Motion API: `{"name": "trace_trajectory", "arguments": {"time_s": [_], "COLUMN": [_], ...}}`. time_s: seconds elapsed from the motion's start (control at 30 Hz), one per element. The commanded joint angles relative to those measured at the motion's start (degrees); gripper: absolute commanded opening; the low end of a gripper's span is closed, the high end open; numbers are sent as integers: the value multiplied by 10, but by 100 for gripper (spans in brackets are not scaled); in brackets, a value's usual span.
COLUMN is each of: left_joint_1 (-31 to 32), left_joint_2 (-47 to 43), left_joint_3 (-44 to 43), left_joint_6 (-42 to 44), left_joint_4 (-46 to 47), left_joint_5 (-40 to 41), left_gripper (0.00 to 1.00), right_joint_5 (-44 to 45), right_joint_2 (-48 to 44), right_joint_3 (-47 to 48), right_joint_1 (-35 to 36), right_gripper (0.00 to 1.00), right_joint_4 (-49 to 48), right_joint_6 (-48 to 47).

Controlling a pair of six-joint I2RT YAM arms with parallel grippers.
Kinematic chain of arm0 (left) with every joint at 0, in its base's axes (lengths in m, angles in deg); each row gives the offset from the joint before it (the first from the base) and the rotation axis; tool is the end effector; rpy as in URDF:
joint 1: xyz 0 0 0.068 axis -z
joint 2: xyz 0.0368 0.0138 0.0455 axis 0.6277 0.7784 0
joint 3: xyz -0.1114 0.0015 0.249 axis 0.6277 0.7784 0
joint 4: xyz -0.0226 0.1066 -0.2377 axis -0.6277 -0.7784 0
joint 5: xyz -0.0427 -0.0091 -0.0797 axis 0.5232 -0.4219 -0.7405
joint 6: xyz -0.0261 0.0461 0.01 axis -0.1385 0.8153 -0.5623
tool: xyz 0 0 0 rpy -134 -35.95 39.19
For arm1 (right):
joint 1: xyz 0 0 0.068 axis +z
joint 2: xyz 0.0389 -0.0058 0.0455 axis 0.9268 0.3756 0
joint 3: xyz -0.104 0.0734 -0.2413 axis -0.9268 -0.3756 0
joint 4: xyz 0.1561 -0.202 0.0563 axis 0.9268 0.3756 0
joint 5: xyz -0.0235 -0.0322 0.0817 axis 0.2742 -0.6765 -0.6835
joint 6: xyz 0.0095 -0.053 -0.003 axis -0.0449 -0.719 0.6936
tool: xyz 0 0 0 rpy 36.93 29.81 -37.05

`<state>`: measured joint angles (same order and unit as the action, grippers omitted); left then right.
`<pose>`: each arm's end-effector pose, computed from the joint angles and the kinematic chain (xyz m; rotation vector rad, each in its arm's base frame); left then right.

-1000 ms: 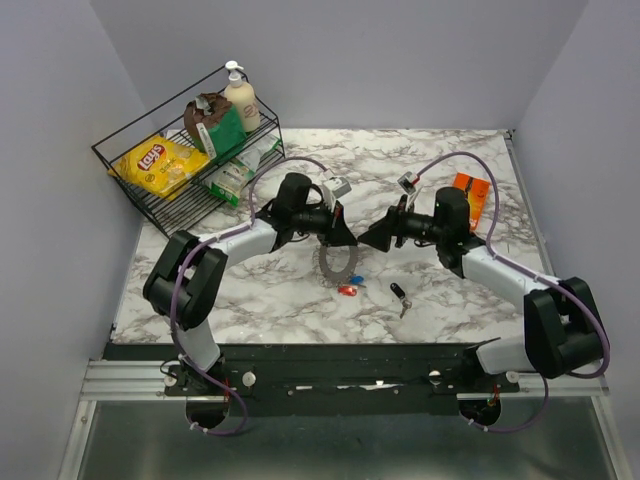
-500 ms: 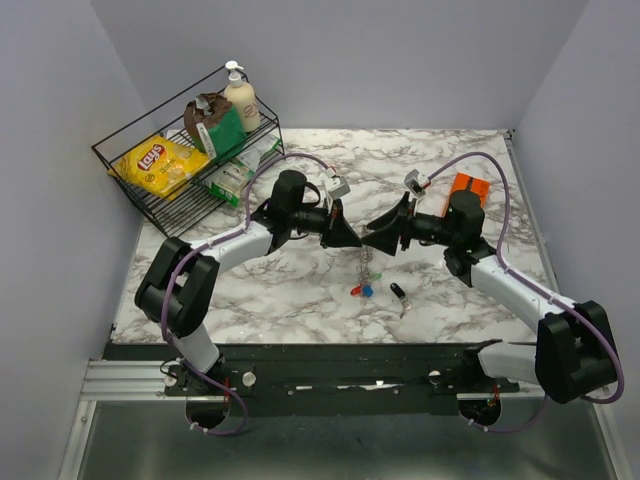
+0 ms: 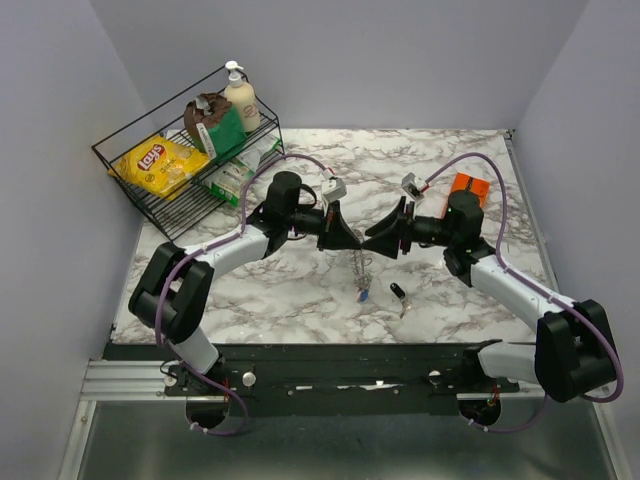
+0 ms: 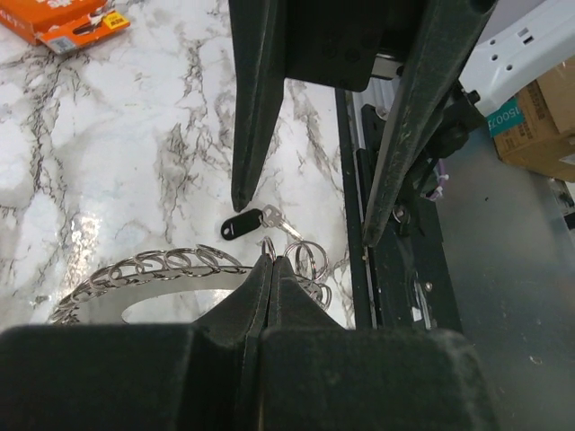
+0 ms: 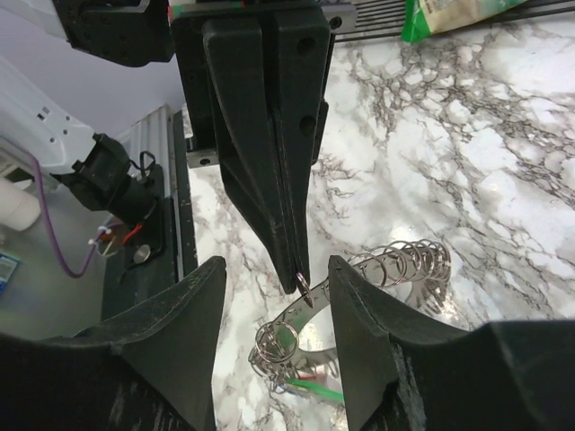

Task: Put the keys on the keyring

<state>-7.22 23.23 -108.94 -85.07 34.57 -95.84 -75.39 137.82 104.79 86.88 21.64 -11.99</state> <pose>0.2852 -0.2130 0.2477 1.0869 1.6776 -1.5419 0.2424 0.1148 0.2648 -0.8236 1.6203 1.2837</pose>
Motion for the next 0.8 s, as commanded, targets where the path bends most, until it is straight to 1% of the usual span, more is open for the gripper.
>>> {"name": "trace_trajectory", "arguments": {"time_s": [0.0,0.13,0.2,0.27,0.33,0.7,0.73,0.77], "left_joint_1": [-1,-1,-1,-1,-1,-1,-1,-1], "left_joint_2": [-23,-25,-25,-26,-29,-34,-33,-34], "left_joint_3": [4,10,12,14,16,16,16,16], "left_joint_6": [-19,-45,-50,-55,-56,-54,-55,-54], "left_joint_4": [60,93,104,108,113,111,111,111], "left_joint_5": [-44,-64,-66,-70,-69,-75,-78,-77], "left_gripper": [0,0,0,0,0,0,0,0], "right_joint_5": [-48,-58,-65,-68,-68,-46,-44,-44], "right_joint_2": [7,8,9,9,9,13,16,16], "right_joint_3": [-5,-5,-1,-1,1,5,5,6], "right_joint_1": [0,0,0,0,0,-1,0,0], "right_gripper": [58,58,56,52,44,33,28,26], "right_joint_4": [-16,-14,-13,-11,-2,27,30,30], "right_joint_6": [-11,-15,-15,-16,-18,-37,-38,-38]}}
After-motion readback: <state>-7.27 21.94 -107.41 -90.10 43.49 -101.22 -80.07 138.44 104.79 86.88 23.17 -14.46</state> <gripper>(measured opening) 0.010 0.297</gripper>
